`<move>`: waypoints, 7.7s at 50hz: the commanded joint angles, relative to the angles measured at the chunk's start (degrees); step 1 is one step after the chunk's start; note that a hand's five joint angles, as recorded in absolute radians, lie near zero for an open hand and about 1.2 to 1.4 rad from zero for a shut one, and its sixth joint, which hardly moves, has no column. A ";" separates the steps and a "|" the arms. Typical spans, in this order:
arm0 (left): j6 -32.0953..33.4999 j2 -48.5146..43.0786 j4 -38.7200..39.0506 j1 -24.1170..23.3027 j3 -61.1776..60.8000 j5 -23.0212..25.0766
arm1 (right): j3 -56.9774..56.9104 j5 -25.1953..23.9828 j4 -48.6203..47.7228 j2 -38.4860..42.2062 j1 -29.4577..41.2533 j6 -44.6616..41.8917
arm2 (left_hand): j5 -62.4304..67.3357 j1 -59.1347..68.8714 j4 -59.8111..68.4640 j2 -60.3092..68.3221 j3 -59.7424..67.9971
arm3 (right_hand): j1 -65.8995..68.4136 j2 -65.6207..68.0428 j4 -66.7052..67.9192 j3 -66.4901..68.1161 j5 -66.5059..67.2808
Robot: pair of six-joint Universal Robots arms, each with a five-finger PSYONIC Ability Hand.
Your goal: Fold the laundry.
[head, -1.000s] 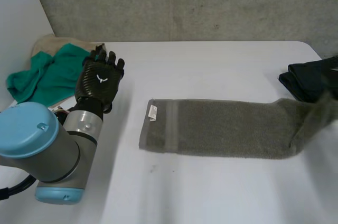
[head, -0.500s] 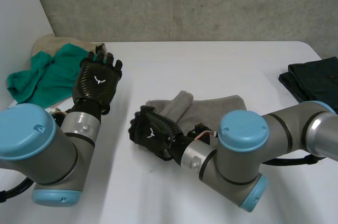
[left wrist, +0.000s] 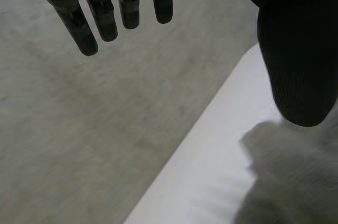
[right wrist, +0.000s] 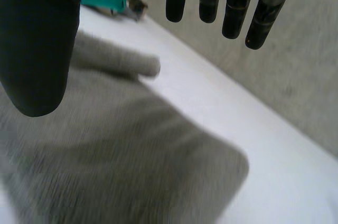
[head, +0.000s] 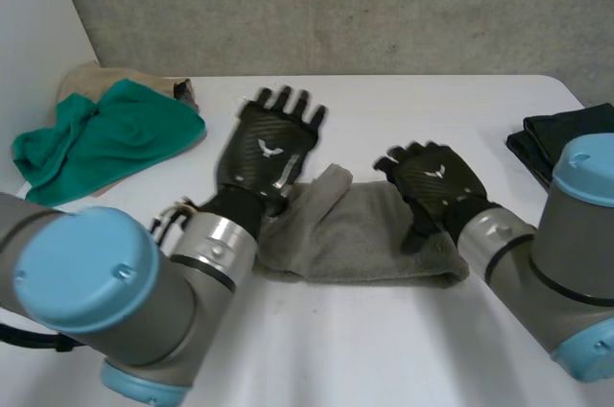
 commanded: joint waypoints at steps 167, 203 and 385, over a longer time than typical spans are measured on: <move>-11.10 3.88 -37.57 8.80 20.82 20.80 | 3.16 8.28 -25.21 16.19 16.39 -4.55 | -0.79 0.98 0.25 0.20 -0.18 | -1.59 -2.67 -3.33 -2.34 -3.81; -11.89 3.96 -37.04 8.80 18.89 20.89 | -11.44 6.17 -15.90 19.89 6.56 -4.72 | -0.79 0.98 0.25 0.20 -0.19 | 68.41 67.33 66.67 67.66 66.19; -18.39 -2.62 -22.18 11.87 8.87 7.98 | 0.26 -1.47 -0.54 -3.41 -5.94 -5.52 | 0.89 2.66 1.93 1.88 1.50 | -1.59 -2.67 -3.33 -2.34 -3.81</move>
